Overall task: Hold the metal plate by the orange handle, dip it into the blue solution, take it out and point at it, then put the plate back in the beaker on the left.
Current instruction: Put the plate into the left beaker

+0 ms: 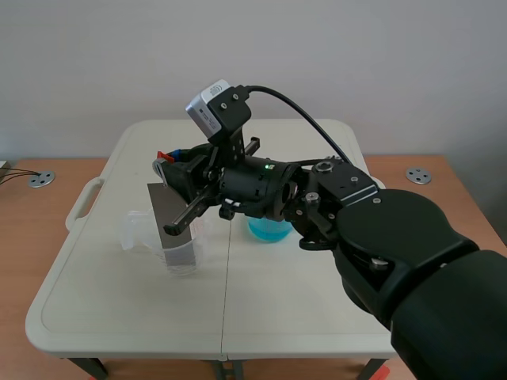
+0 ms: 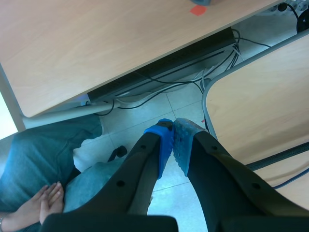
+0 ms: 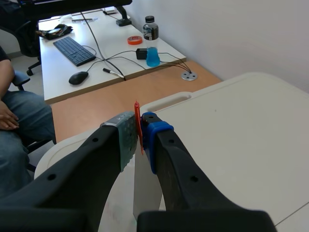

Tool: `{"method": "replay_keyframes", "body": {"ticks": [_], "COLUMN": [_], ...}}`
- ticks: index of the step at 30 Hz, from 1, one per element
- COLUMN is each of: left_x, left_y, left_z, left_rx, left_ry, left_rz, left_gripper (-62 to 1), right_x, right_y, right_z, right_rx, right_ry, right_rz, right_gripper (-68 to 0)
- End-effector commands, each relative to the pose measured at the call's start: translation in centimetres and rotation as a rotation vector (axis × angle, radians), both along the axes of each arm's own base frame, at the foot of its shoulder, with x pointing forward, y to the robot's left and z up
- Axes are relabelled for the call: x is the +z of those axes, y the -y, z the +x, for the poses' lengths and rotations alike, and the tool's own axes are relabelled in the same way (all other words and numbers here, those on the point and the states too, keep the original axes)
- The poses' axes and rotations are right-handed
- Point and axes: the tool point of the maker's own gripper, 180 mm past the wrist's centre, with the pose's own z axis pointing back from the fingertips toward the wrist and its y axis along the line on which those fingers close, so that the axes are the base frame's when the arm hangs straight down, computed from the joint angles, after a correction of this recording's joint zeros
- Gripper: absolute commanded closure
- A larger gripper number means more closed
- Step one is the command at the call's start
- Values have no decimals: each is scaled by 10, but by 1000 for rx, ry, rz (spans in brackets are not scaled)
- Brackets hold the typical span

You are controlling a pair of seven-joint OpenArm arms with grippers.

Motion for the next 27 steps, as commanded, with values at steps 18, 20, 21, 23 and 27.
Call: {"method": "replay_keyframes", "body": {"ticks": [18,20,21,23,27], "left_x": [1,1,2,2,1], "left_y": [2,2,2,2,1], "left_z": [4,4,5,6,5], "left_rx": [-4,-8,-10,-10,-8], "left_ry": [13,15,22,24,17], "left_rz": [-6,-5,-7,-6,-3], "left_gripper": [-227,-451,-553,-623,-623], "right_x": [14,18,19,22,28], "right_y": [22,31,36,45,59], "right_z": [36,45,49,55,64], "right_rx": [-190,-240,-261,-295,-345], "right_ry": [72,86,87,82,70], "right_rz": [10,23,26,43,82], "right_gripper": [-525,-589,-610,-644,-665]}}
